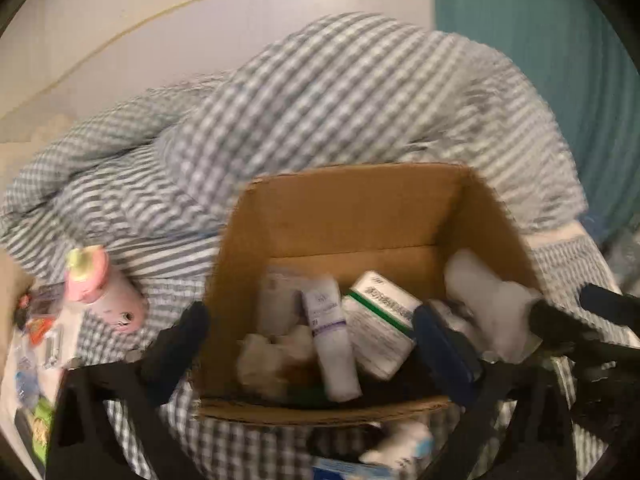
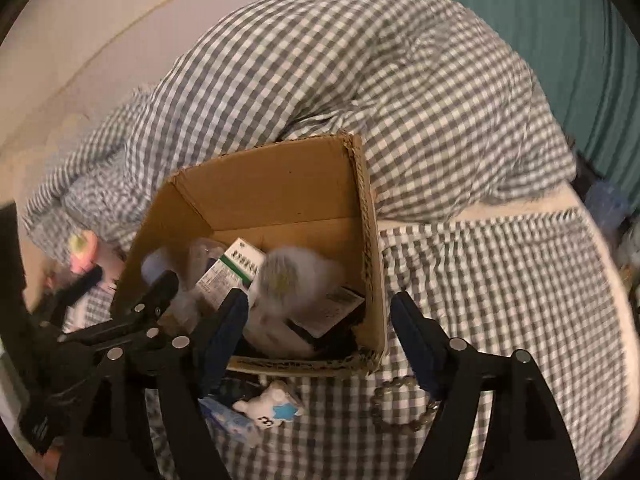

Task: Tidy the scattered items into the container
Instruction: 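Carry the cylinder and tube over the box and release both inside, then grasp the blue tissue pack with the left tool while the right grasps the bead bracelet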

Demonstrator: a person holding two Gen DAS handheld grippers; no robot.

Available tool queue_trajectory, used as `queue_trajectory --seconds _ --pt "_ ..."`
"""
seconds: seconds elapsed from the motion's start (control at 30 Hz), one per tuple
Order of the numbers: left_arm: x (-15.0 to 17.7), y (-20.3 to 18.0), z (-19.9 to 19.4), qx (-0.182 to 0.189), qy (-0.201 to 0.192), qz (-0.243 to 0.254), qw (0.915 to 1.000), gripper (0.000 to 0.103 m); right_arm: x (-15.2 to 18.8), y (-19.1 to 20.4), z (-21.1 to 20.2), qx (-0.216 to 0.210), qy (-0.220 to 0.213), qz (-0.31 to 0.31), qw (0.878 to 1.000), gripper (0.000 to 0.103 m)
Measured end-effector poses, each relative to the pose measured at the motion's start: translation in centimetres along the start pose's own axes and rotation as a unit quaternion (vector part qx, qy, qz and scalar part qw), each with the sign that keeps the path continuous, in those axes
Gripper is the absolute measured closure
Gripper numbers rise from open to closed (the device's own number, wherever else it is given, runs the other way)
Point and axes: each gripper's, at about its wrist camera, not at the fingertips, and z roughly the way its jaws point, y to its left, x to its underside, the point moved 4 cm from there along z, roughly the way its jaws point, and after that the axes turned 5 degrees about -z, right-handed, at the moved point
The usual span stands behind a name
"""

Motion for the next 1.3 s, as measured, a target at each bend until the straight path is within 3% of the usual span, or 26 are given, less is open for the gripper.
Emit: queue_trajectory --seconds 0.07,0.27,0.53,0.93,1.1,1.3 --pt "0.3 0.4 0.3 0.023 0.012 -0.014 0.9996 0.0 0.3 -0.4 -0.1 0.003 0.003 0.008 1.0 0.029" --pt "1.0 0.0 -1.1 0.033 0.013 -0.009 0.9993 0.0 1.1 -1.1 -2.7 0.012 -0.003 0.016 1.0 0.029" --pt "2.1 -0.6 -5.9 0.052 0.001 0.004 0.9986 0.0 3.2 -0.8 -8.7 0.025 -0.022 0.013 0.999 0.029" --pt "7.0 1.3 -14.1 0.058 -0.008 0.004 0.9983 0.0 9.2 -0.3 -18.5 0.053 -0.053 0.011 0.997 0.029" --pt "10.0 1.9 -15.8 0.047 -0.008 0.017 0.9987 0.0 12.4 -0.1 -19.9 0.063 -0.053 0.01 0.997 0.029" --pt "14.6 3.0 -14.3 0.039 0.014 0.024 0.9989 0.0 16.6 -0.8 -17.7 0.063 -0.025 0.027 0.997 0.029"
